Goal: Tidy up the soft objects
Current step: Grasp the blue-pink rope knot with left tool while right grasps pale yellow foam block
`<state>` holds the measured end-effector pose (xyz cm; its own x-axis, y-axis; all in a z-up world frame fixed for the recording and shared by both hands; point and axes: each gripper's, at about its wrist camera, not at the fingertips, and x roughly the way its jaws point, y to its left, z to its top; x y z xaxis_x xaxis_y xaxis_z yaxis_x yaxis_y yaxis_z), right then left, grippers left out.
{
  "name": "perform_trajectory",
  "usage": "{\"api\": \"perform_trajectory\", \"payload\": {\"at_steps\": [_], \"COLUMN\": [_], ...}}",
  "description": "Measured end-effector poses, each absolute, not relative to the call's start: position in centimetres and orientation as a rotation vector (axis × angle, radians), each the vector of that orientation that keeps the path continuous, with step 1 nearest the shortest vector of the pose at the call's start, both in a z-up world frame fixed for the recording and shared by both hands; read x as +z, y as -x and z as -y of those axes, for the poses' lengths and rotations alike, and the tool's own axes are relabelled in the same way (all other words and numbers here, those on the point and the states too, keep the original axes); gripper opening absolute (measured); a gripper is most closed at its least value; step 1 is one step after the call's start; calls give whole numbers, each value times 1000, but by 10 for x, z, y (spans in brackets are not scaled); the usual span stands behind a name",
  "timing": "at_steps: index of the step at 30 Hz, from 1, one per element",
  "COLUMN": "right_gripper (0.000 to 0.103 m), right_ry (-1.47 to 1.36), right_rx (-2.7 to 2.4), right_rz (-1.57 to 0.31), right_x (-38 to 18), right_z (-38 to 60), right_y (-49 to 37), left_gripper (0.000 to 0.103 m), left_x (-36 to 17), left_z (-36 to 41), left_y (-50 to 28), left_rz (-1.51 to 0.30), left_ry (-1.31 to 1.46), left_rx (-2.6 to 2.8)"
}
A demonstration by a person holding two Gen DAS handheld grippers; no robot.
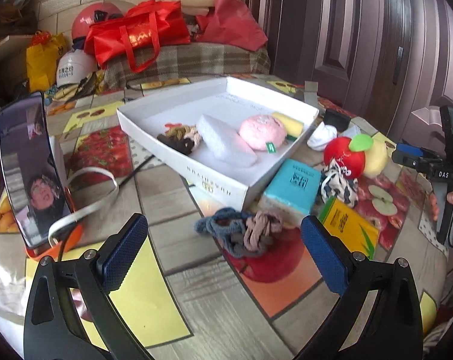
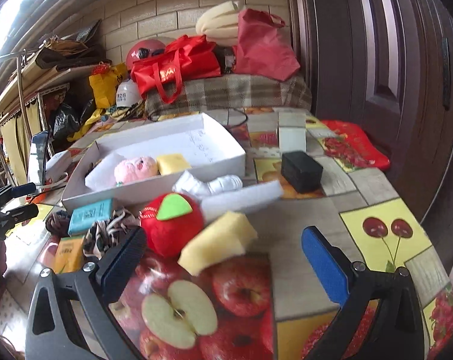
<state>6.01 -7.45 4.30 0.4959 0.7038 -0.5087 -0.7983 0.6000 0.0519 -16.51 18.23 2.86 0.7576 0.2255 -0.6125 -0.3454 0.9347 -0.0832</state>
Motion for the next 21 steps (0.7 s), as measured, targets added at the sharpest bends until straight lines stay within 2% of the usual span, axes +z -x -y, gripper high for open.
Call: {"api": "perform_trajectory", "payload": {"at_steps": [2, 4, 6, 8, 13, 21], "right_gripper": [103, 102, 93, 91, 89, 74], "right_ry": [187, 179, 212, 231, 203, 136], "right_rx": [922, 934, 946, 962, 990, 1003], "right_rz": [-583, -631, -667, -681, -708, -779], "right_x": [37, 33, 27, 23, 20, 15], "right_z": [80, 78, 68, 60, 47, 43], "right_y": [-68, -75, -78, -78, -87, -98], "left_gripper": [101, 94, 88, 83, 83, 81], "left_x": [22, 17, 11, 9, 7, 4], "left_z": [-188, -190, -187, -179, -175, -178], "left_y": [164, 160, 152, 147, 140, 116], "left_rz": [-679, -715, -762, -785, -807, -840], "left_ry": [234, 252, 234, 196, 160, 159], "left_rx": [309, 305, 296, 284, 290, 267]}}
